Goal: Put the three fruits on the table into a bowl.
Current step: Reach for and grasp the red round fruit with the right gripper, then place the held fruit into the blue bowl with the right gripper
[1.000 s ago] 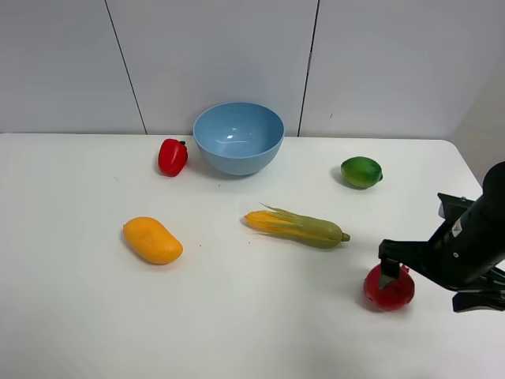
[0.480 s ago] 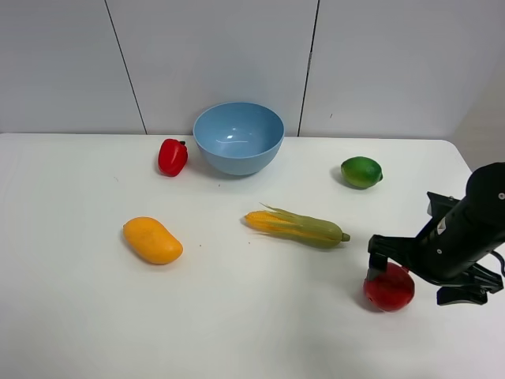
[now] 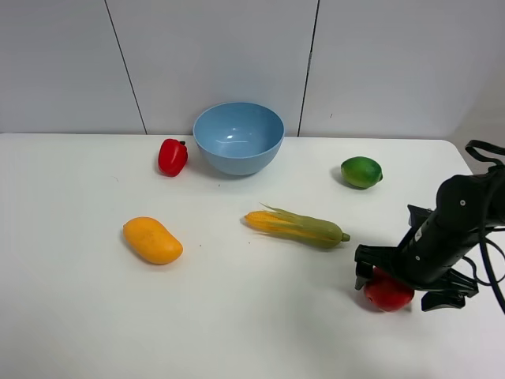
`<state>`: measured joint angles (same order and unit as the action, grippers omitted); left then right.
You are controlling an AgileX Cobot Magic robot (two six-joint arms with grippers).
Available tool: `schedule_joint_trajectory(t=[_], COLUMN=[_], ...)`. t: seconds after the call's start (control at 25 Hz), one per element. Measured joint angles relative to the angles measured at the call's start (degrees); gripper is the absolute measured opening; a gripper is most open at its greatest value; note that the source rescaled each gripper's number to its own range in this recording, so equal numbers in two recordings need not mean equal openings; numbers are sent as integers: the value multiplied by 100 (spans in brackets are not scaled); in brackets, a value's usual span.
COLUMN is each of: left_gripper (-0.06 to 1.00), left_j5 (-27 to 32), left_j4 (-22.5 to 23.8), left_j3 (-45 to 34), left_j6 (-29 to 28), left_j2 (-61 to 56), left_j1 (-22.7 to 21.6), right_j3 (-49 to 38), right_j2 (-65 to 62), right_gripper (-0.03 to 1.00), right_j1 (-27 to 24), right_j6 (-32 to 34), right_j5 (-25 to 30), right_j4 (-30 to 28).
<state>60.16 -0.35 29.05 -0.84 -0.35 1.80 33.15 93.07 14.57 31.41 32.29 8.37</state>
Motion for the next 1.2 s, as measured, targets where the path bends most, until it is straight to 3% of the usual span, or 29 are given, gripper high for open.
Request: schedule_joint_trajectory(t=[0.04, 0.08, 0.16, 0.2, 0.4, 0.64, 0.72, 0.88, 1.0, 1.2], left_gripper=[100, 100, 100, 100, 100, 100, 100, 100, 100, 100], left_j5=[0, 0, 0, 0, 0, 0, 0, 0, 0, 0], left_j4=[0, 0, 0, 0, 0, 0, 0, 0, 0, 0], left_j3=[0, 0, 0, 0, 0, 0, 0, 0, 0, 0], left_j6=[0, 0, 0, -5, -5, -5, -5, -5, -5, -5], left_j2=[0, 0, 0, 0, 0, 0, 0, 0, 0, 0], left_j1=[0, 0, 0, 0, 0, 0, 0, 0, 0, 0], right_j3=[0, 5, 5, 5, 0, 131, 617, 1620, 2432, 4216], right_j2=[69, 120, 174, 174, -46, -1469, -1945, -1818, -1209, 531], right_gripper=[94, 81, 34, 21, 22, 22, 22, 22, 22, 22], right_j1=[0, 0, 0, 0, 94, 738, 1044, 1150, 1152, 1162], right_j6=[-27, -48, -73, -79, -197, -1115, -1350, -1383, -1388, -1401], right_j5=[-49, -95, -175, -200, -91, -65, -244, -760, -1083, -1132], right_j4=[13, 35, 45, 62, 73, 59, -34, -305, -726, -1090])
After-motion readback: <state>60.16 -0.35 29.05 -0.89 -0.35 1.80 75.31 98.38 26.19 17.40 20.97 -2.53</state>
